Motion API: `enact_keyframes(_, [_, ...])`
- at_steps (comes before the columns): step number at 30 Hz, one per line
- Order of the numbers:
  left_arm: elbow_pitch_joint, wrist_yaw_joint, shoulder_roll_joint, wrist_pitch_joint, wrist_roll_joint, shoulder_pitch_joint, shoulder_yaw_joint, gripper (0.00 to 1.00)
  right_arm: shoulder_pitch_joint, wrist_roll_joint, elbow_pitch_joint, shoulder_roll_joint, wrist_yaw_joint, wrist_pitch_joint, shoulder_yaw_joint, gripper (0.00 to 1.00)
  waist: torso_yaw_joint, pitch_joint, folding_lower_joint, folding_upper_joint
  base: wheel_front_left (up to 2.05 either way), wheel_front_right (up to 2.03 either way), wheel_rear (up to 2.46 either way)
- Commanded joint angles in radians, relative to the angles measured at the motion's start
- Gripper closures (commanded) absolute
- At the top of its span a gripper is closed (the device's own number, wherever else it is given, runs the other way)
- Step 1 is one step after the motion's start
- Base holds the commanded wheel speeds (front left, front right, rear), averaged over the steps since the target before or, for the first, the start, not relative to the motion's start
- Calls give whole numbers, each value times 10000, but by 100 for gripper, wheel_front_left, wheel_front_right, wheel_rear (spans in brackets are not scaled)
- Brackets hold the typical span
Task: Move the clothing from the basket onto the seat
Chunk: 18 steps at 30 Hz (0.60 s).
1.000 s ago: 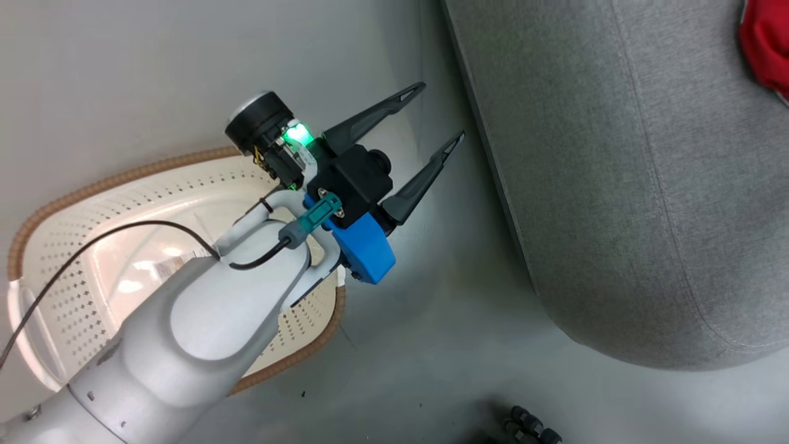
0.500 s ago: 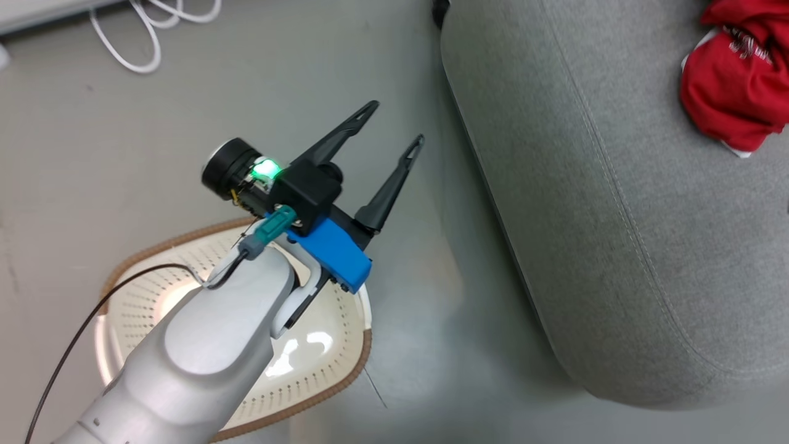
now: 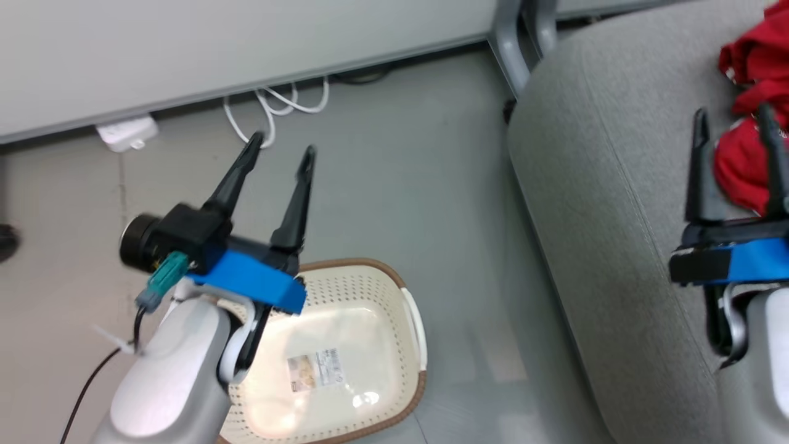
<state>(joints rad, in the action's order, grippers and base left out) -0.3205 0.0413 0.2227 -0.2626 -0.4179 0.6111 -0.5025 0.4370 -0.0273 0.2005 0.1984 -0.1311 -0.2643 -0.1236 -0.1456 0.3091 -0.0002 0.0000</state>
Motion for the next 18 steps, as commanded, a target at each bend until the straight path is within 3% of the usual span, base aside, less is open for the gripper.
enact_keyframes(1, [96, 13, -20, -30, 110, -404, 350, 0, -309, -83, -1, -131, 9, 1, 152, 0, 553, -588, 2, 0, 0, 0, 0])
enact_keyframes(18, [714, -643, -1005, -31, 1346, -3386, 3294, 0, -2498, -518, -47, -925, 9, 1, 776, 0, 1668, -1841, 2, 0, 0, 0, 0])
